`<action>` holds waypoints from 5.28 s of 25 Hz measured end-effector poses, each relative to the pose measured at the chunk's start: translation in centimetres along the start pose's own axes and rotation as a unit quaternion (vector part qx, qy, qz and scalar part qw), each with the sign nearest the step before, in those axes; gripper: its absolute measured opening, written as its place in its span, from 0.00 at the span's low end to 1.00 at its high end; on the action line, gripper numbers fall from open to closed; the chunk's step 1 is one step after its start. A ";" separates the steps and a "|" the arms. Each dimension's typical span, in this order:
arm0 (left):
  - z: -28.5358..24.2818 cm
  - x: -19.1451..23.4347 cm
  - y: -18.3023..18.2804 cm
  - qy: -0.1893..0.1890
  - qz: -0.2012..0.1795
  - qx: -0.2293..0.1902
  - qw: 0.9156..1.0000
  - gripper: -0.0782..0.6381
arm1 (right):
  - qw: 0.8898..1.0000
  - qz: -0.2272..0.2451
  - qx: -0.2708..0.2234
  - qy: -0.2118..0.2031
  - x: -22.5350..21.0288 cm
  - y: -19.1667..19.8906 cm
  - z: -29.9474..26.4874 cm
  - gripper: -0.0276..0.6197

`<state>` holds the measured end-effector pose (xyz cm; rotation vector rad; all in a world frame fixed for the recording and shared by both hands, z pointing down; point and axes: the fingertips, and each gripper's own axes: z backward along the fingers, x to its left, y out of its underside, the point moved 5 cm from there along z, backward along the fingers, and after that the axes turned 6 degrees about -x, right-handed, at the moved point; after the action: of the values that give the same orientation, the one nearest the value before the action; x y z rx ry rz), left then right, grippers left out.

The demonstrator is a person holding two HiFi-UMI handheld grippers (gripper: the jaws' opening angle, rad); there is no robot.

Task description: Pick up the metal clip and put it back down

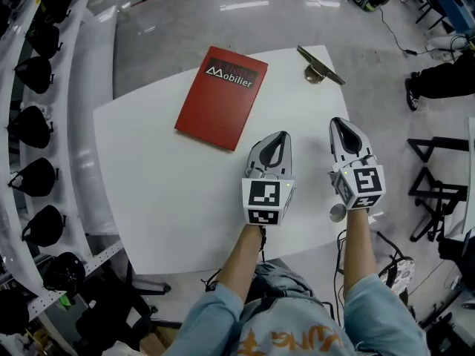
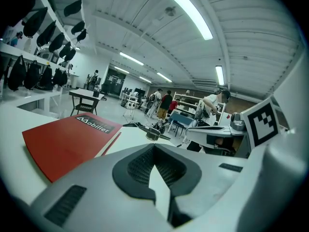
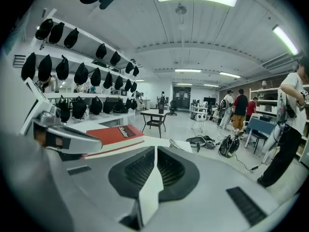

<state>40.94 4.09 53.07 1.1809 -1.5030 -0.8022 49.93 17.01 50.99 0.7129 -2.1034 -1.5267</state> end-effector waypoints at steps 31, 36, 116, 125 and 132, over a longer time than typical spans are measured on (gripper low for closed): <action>-2.9 2.7 2.0 0.017 0.104 -0.012 0.994 0.12 | 0.970 0.215 0.113 -0.012 -4.4 1.9 -14.6 0.22; -2.7 3.0 2.1 0.005 0.112 -0.011 0.994 0.12 | 0.962 0.239 0.131 -0.009 -4.7 2.6 -15.7 0.22; 42.5 4.2 -0.3 -0.454 0.100 -0.190 0.865 0.12 | 0.928 0.130 -0.032 -0.347 33.1 -8.9 5.9 0.09; 50.0 7.9 3.1 -0.506 0.134 -0.185 0.832 0.12 | 0.896 0.163 -0.020 -0.414 44.0 -7.5 6.3 0.09; 55.5 10.3 6.3 -0.542 0.163 -0.176 0.805 0.12 | 0.867 0.187 -0.016 -0.461 52.3 -5.5 7.3 0.09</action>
<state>-14.18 -8.50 47.59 0.0636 -2.2223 -1.5574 5.99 -12.41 46.27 -0.5749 -2.6039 -1.8498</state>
